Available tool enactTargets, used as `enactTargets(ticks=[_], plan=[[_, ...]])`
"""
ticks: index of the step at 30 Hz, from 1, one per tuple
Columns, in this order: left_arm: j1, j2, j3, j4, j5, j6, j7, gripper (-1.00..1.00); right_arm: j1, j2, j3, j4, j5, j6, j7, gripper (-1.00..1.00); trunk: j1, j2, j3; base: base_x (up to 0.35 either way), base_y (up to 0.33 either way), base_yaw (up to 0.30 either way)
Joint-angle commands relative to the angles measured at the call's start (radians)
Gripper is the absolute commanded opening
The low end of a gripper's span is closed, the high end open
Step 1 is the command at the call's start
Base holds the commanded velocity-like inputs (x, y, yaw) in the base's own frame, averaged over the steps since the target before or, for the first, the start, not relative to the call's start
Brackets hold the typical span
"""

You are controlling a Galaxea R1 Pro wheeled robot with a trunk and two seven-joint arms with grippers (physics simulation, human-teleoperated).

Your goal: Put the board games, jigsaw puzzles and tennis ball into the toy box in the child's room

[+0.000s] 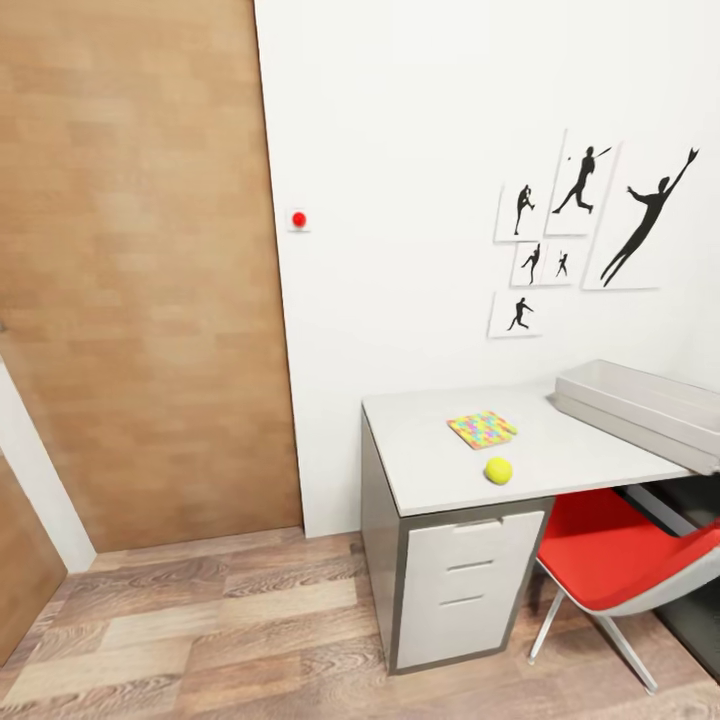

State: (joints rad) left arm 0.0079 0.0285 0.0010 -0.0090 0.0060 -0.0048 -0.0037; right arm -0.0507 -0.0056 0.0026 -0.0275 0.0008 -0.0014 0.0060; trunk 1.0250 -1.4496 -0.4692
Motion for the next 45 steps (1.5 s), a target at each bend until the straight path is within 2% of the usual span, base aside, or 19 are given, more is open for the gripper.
enactTargets(ticks=[1,14,25,30,31,33,36,39,40,45], plan=[[0.0,0.0,0.0,-0.001,0.001,-0.001,0.0,1.0,0.0,0.0,0.0,0.0,0.0,0.0,0.001,1.0,0.0,0.0,-0.001,0.0,0.0,-0.172],[-0.041,0.0,0.001,-0.008,0.004,0.003,-0.003,1.0,-0.018,-0.016,-0.002,-0.009,0.0,0.008,0.005,1.0,0.0,0.0,-0.001,0.0,0.0,-0.242],[-0.113,-0.005,0.007,-0.011,0.012,0.014,-0.011,1.0,-0.073,-0.035,-0.002,-0.042,-0.002,0.034,0.006,1.0,0.0,0.0,-0.001,0.0,0.0,-0.274],[-0.186,-0.014,0.024,-0.012,0.05,0.061,-0.013,1.0,-0.135,-0.054,-0.002,-0.048,-0.004,0.097,0.007,1.0,0.0,0.0,-0.001,0.0,0.0,-0.279],[-0.186,-0.014,0.024,-0.012,0.05,0.061,-0.013,1.0,-0.135,-0.054,-0.002,-0.048,-0.004,0.097,0.007,1.0,0.0,0.0,-0.001,0.0,0.0,-0.279],[-0.228,-0.023,0.028,-0.013,0.069,0.092,-0.013,1.0,-0.173,-0.059,-0.003,-0.05,-0.005,0.143,0.007,1.0,0.0,0.0,-0.001,0.0,0.0,-0.28],[-0.25,-0.028,0.03,-0.014,0.076,0.105,-0.013,1.0,-0.193,-0.061,-0.003,-0.05,-0.005,0.168,0.007,1.0,0.0,0.0,-0.001,0.0,0.0,-0.28],[-0.322,-0.047,0.034,-0.015,0.091,0.134,-0.012,1.0,-0.253,-0.064,-0.003,-0.051,-0.006,0.235,0.007,1.0,0.0,0.0,-0.001,0.0,0.0,-0.28],[-0.322,-0.047,0.034,-0.015,0.091,0.134,-0.012,1.0,-0.253,-0.064,-0.003,-0.051,-0.006,0.235,0.007,1.0,0.0,0.0,-0.001,0.0,0.0,-0.28],[-0.418,-0.082,0.038,-0.015,0.104,0.16,-0.007,1.0,-0.328,-0.063,-0.004,-0.053,-0.005,0.29,0.006,1.0,0.0,0.0,-0.001,0.0,0.0,-0.28]])
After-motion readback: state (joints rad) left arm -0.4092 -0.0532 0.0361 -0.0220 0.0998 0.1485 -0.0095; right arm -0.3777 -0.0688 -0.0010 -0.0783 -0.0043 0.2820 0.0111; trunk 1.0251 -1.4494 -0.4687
